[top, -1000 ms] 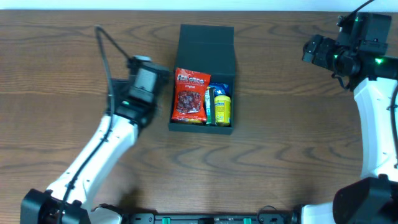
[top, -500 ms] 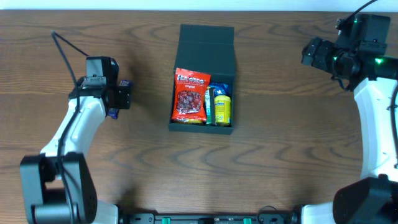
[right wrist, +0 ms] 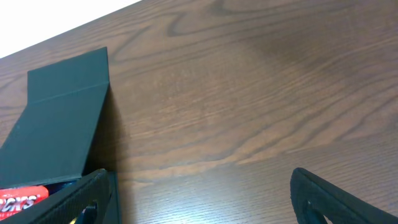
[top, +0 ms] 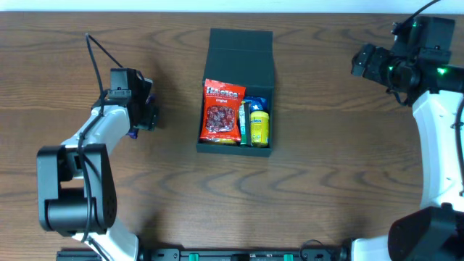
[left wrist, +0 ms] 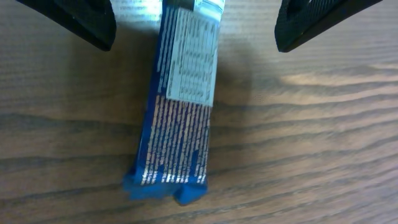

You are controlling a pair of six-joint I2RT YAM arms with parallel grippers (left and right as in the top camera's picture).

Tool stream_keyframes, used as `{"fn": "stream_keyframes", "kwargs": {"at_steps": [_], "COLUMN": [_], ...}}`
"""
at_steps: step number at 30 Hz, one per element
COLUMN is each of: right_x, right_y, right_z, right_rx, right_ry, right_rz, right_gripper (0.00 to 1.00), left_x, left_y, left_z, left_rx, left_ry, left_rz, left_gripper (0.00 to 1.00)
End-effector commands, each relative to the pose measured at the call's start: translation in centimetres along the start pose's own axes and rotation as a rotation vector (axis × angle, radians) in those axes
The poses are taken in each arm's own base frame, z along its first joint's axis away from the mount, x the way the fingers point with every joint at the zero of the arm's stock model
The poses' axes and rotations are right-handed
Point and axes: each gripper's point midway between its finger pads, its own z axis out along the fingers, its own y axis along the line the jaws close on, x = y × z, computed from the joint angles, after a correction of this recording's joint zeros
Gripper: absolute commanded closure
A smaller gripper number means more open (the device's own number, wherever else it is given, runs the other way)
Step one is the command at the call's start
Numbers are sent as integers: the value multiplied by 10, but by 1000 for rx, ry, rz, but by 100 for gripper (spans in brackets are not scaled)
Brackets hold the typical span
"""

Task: Pack container
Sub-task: 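Withdraw the left gripper from the box to the left, then grasp the dark blue snack bar with the left gripper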

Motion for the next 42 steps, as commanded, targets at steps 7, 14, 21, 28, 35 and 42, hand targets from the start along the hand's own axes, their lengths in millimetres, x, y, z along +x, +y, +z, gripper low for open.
{"fn": "stream_keyframes", "kwargs": {"at_steps": [7,14,21,28,35,42], "right_x": [-2,-4,-6,-5,-5,-5], "right_y": [-3,-2,-2,-2,-2,-2], "right_z": [-3,-3,-3,-3,-3,-3], "right_rx": [6,4,2,2,4,4], "right_ry": [-9,-15,-23,-22,-19,-18], "right_rz": [6,6,20,19,20,20], "right_gripper": [7,6,5,5,5,5], "left_x": [-7,-5,-6,-6,-5,-3], "left_y": [-3,-3,-8,-10,-11,-12], "left_z": [10,13,13,13,12,12], "left_rx": [84,111,141,149,156,159], "left_ry": [-41,-39,-46,-48,-47,-38], "left_rz": [-14,-28,-28,-28,-29,-29], "left_gripper": [22,27,33,48,52,62]}}
